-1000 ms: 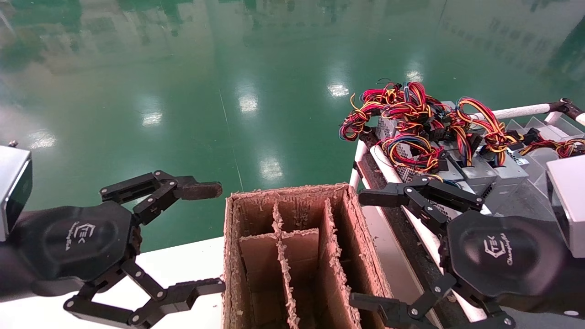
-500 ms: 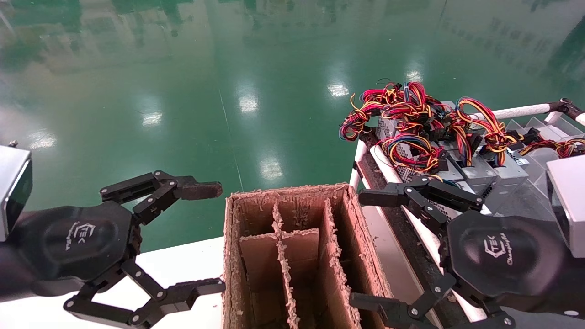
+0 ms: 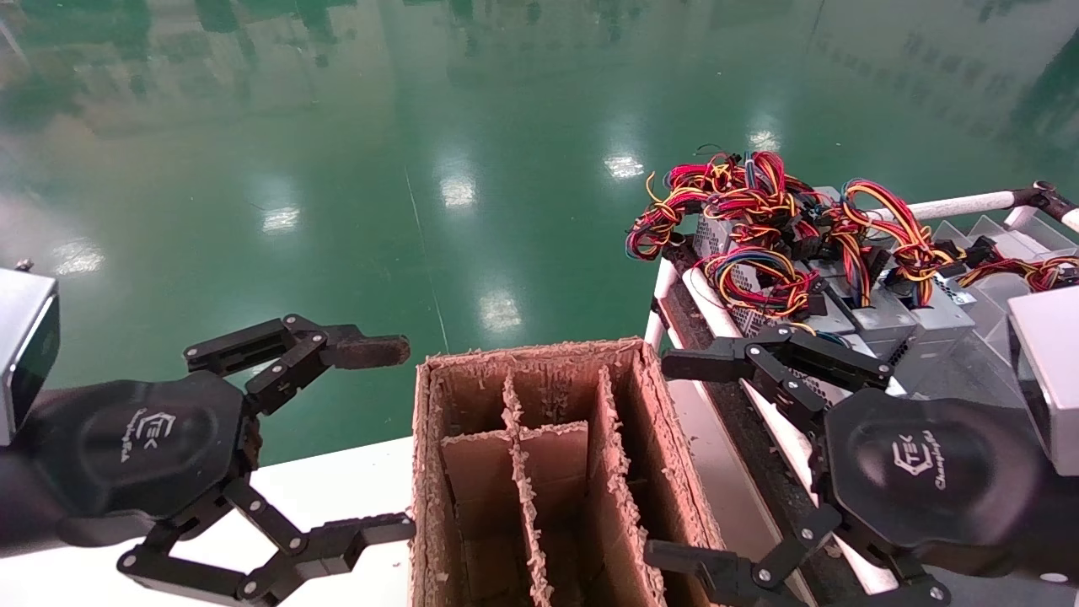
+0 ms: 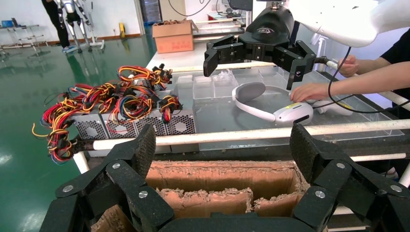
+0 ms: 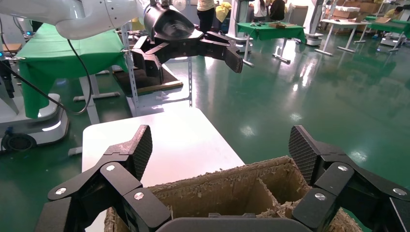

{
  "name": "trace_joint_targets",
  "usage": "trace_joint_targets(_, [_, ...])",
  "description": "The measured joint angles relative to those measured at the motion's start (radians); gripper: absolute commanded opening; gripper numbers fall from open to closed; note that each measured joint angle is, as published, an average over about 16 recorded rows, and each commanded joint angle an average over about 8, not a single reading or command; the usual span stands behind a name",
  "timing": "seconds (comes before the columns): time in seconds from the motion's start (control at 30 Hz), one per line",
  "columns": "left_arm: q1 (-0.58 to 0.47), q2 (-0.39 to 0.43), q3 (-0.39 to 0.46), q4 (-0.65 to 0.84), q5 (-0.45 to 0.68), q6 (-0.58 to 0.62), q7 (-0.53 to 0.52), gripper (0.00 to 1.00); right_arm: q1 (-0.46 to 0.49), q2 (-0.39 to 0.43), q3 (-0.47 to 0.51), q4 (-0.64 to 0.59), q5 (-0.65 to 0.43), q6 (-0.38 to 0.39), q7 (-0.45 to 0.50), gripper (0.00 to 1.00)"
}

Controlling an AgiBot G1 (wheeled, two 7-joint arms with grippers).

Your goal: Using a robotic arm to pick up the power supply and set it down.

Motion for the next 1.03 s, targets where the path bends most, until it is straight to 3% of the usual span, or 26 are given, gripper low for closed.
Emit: trace_joint_targets(1.03, [0.000,0.000,0.000,0.000,0.000,0.000,0.000,1.00,0.000,0.000,0.000,0.000,0.000,0.000,0.000,1.00])
